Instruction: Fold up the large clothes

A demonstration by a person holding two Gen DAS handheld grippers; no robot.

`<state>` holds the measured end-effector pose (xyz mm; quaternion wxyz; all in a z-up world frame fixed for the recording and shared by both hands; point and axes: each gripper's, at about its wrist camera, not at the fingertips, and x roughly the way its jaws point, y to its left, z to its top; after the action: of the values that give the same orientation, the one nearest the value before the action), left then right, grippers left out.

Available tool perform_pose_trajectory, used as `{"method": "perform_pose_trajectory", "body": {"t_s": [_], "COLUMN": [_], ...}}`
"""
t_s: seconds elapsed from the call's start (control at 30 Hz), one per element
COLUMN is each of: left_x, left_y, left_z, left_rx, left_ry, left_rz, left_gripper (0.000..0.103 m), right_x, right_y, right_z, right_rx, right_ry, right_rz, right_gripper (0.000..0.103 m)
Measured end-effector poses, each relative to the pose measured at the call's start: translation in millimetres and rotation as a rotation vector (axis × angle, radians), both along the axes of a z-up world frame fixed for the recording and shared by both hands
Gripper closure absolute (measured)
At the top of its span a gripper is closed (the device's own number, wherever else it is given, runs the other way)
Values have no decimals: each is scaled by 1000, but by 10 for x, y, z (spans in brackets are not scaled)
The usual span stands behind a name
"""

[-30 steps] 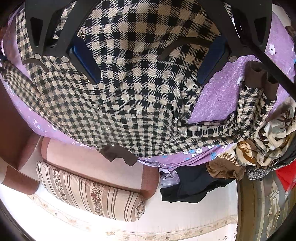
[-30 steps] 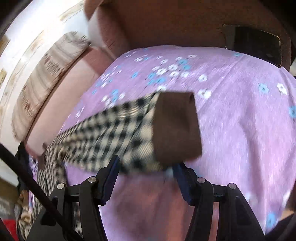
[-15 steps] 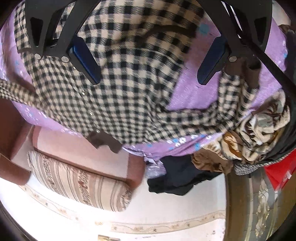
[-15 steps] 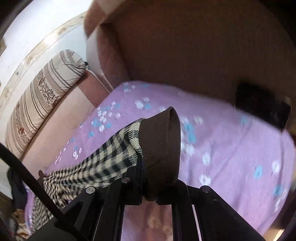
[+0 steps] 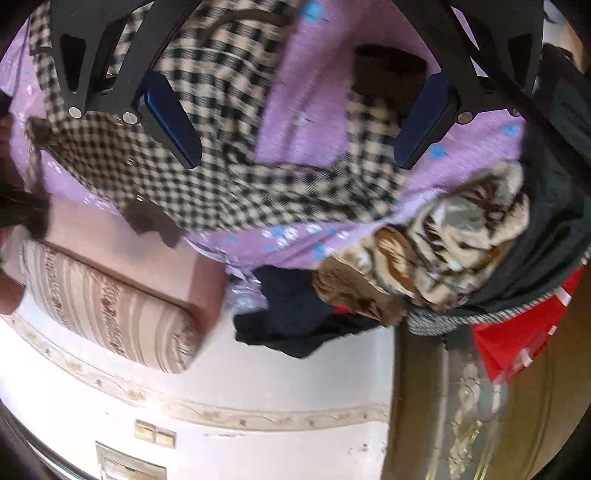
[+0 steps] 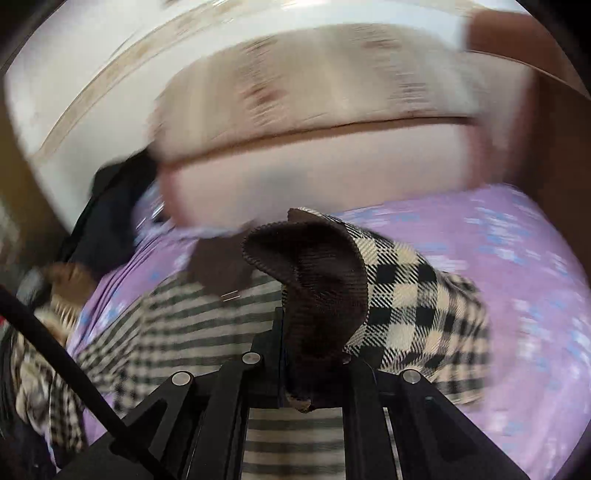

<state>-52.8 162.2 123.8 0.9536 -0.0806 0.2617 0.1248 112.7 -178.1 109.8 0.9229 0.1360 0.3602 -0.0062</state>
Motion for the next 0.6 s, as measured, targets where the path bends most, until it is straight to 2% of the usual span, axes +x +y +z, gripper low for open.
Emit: {"method": "perform_pose_trajectory", "body": {"t_s": [0.2,0.4,0.5,0.57,0.6], "left_x": [-26,5,25,34,34], "left_y": [418,817,938,981,1003], "left_z": [-4,-89,-125,-136,-136], "left_rx": [-21,-83,-127,-150,-163], "left_ry": [-2,17,24,24,21], "left_rz": [73,153,175,183,186], "left_gripper": [0,0,0,0,0], "right_x": [569,686,738,722,700], "right_y": [1400,2353,2662,2806,2874], "right_z": [-558,-1015,-1174,-1176,-1145], "right_rx": [-105,-208,-289,-354,-372], "right_ry": [93,153,176,150,135], "right_rz": [221,373,412,421,434], "right_gripper": [94,94,87,79,69]}}
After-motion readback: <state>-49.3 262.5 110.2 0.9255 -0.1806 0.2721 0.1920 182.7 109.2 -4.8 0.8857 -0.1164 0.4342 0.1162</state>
